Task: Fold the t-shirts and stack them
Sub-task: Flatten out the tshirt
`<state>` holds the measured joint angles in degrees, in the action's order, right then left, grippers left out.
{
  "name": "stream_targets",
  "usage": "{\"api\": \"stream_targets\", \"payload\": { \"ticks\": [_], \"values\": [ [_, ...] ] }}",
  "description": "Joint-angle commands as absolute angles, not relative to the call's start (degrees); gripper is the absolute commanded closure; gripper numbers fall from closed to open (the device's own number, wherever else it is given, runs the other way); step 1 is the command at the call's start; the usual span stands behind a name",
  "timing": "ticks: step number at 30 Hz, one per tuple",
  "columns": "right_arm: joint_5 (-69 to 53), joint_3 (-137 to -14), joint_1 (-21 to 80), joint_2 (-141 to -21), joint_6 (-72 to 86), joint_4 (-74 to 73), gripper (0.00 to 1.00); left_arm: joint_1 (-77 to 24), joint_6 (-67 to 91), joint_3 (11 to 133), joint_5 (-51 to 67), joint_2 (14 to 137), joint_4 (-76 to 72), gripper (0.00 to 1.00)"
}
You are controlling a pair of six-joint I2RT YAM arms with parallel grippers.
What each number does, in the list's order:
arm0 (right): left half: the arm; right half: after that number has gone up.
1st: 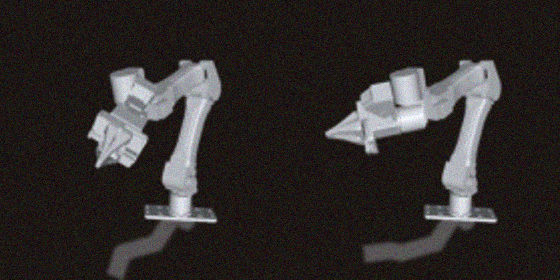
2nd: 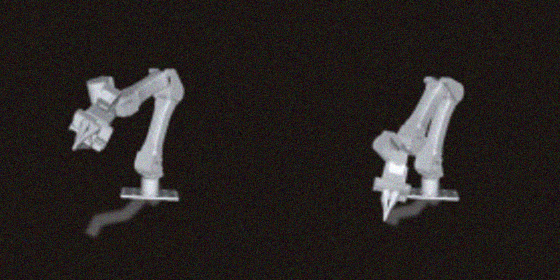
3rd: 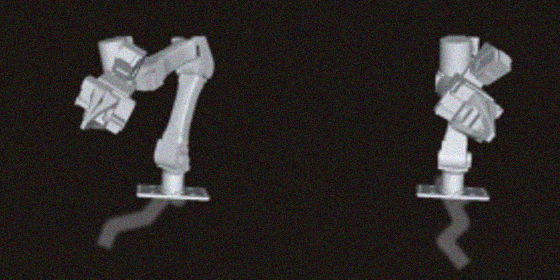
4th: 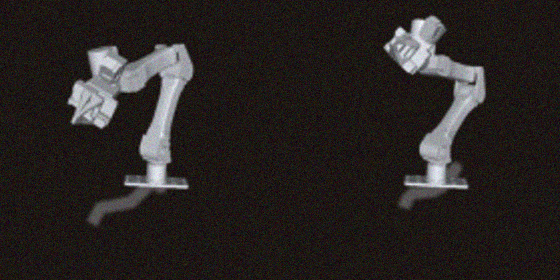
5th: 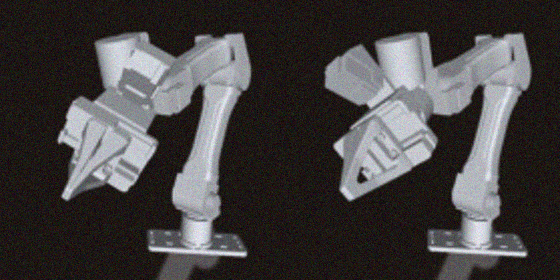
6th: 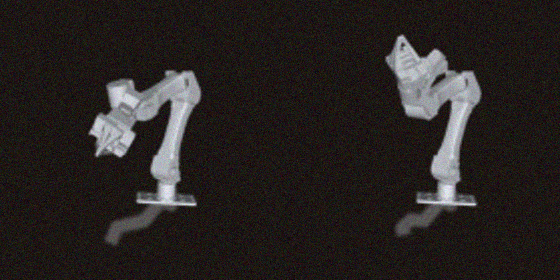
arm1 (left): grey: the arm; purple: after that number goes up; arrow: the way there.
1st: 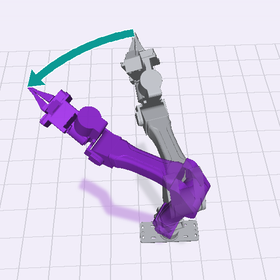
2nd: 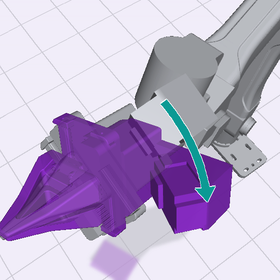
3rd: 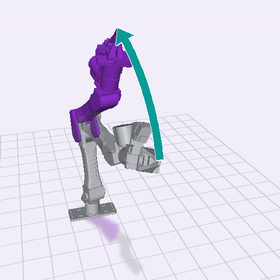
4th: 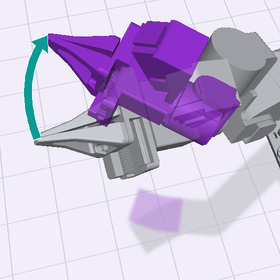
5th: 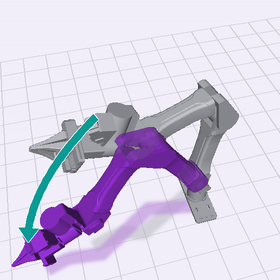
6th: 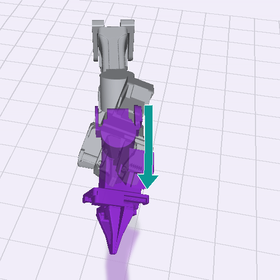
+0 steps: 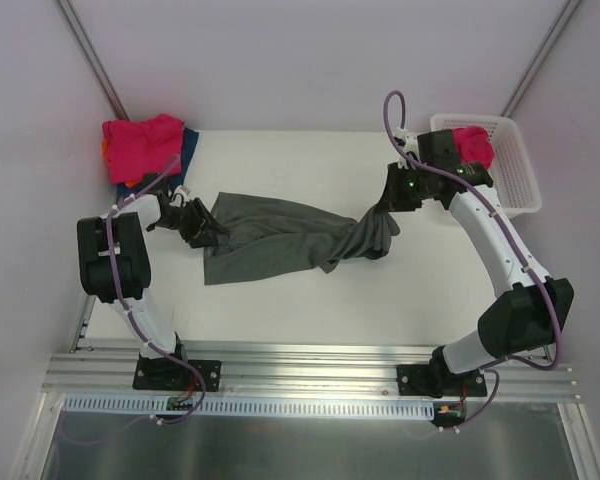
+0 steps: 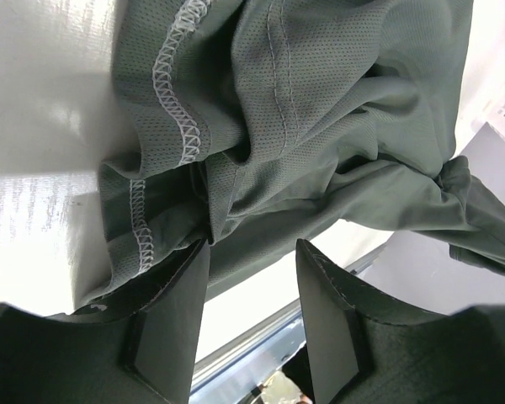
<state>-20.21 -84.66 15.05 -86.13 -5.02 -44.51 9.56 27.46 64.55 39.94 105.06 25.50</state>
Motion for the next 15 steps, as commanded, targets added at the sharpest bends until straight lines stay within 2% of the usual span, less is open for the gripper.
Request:
{"api": "stream_targets", "payload": {
  "ticks": [1, 8, 10, 11, 13, 15],
  "values": [
    [-19.9, -87.0, 15.2, -85.5, -4.7, -43.2, 0.98, 8.9, 28.3, 64.0, 41.6, 102.7, 25.8, 0.54],
    [-19.1, -85.2, 15.2, -83.7, -5.0, -43.1, 0.98, 8.9, 27.9, 62.9, 40.0, 102.3, 25.8, 0.56],
    [-18.8, -84.8, 15.2, -83.2, -5.0, -43.1, 0.98, 9.0, 27.2, 62.8, 39.0, 102.7, 25.8, 0.64],
    [-18.7, -84.7, 15.2, -82.9, -5.0, -43.1, 0.98, 9.0, 27.0, 62.8, 38.8, 103.0, 25.7, 0.76],
    [-18.5, -84.7, 15.2, -82.6, -5.4, -43.6, 0.98, 9.1, 26.5, 62.9, 38.1, 103.9, 25.7, 0.83],
    [-18.1, -84.8, 15.2, -82.3, -5.6, -43.9, 0.98, 9.1, 26.4, 63.5, 37.9, 104.3, 25.5, 0.97]
  ]
}}
